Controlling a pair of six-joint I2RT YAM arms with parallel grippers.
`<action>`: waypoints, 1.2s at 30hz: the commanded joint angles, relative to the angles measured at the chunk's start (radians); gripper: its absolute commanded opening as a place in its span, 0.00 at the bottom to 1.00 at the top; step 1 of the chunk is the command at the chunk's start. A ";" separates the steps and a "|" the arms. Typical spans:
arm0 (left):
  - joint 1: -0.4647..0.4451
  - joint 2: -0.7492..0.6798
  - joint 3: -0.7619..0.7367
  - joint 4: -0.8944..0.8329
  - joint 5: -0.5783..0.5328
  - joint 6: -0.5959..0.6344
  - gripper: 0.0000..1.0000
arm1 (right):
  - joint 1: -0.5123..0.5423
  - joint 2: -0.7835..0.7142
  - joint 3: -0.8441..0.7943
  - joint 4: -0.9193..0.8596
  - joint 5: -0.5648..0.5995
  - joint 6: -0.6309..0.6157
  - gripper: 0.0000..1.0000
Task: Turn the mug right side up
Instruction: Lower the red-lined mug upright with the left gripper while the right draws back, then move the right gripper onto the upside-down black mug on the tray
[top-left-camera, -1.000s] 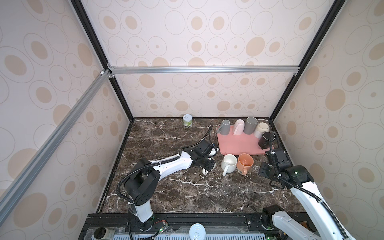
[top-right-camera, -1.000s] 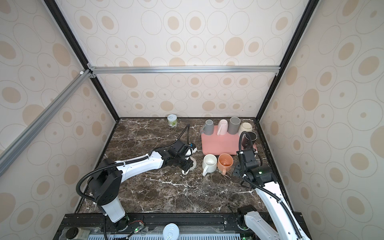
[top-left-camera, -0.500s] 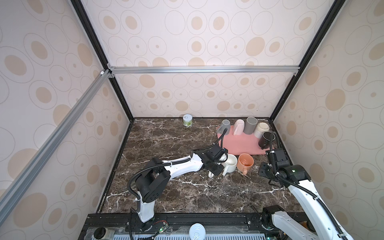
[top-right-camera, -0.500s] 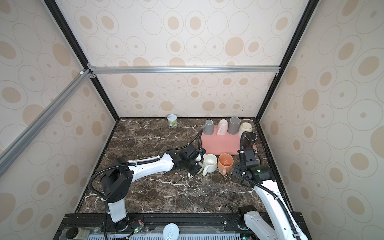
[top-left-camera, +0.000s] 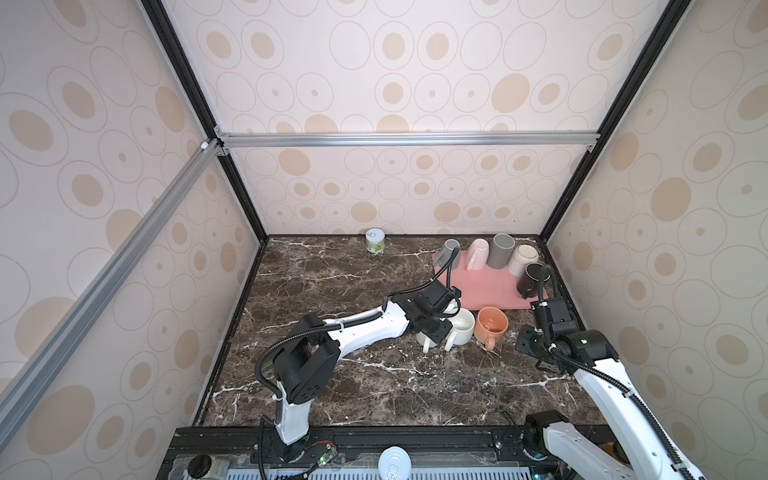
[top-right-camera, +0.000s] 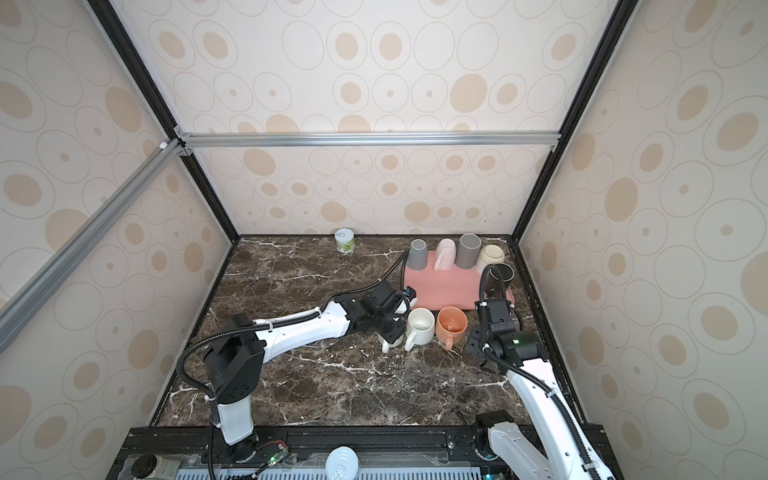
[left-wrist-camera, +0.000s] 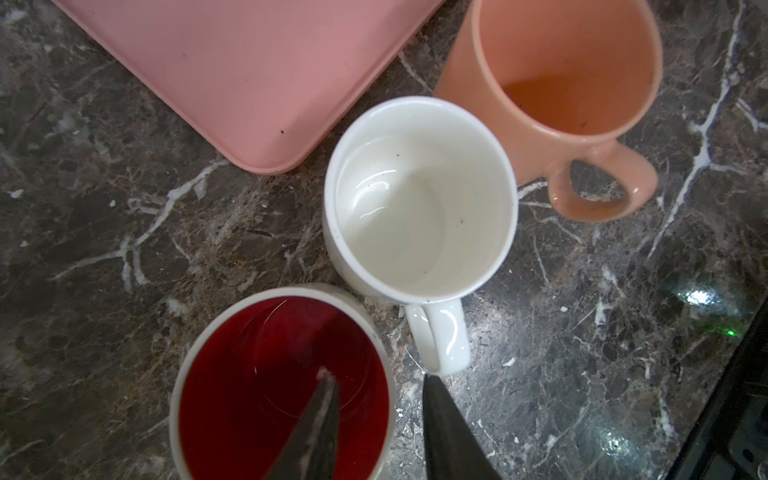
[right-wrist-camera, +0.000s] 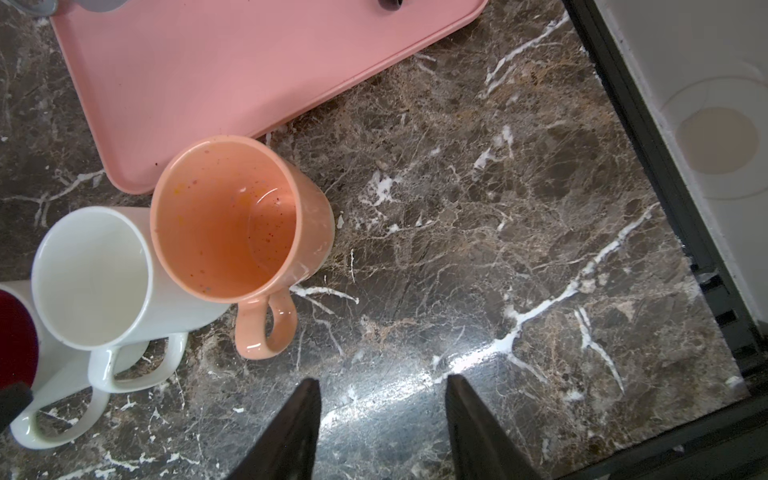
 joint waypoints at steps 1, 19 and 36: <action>-0.008 -0.069 0.057 -0.027 -0.044 0.042 0.37 | -0.014 0.039 0.051 0.013 0.026 -0.020 0.52; 0.009 -0.179 -0.042 0.120 -0.119 0.089 0.50 | -0.195 0.483 0.277 0.148 0.042 -0.096 0.53; 0.039 -0.146 -0.068 0.165 -0.091 0.091 0.51 | -0.200 0.884 0.605 0.124 0.103 -0.113 0.51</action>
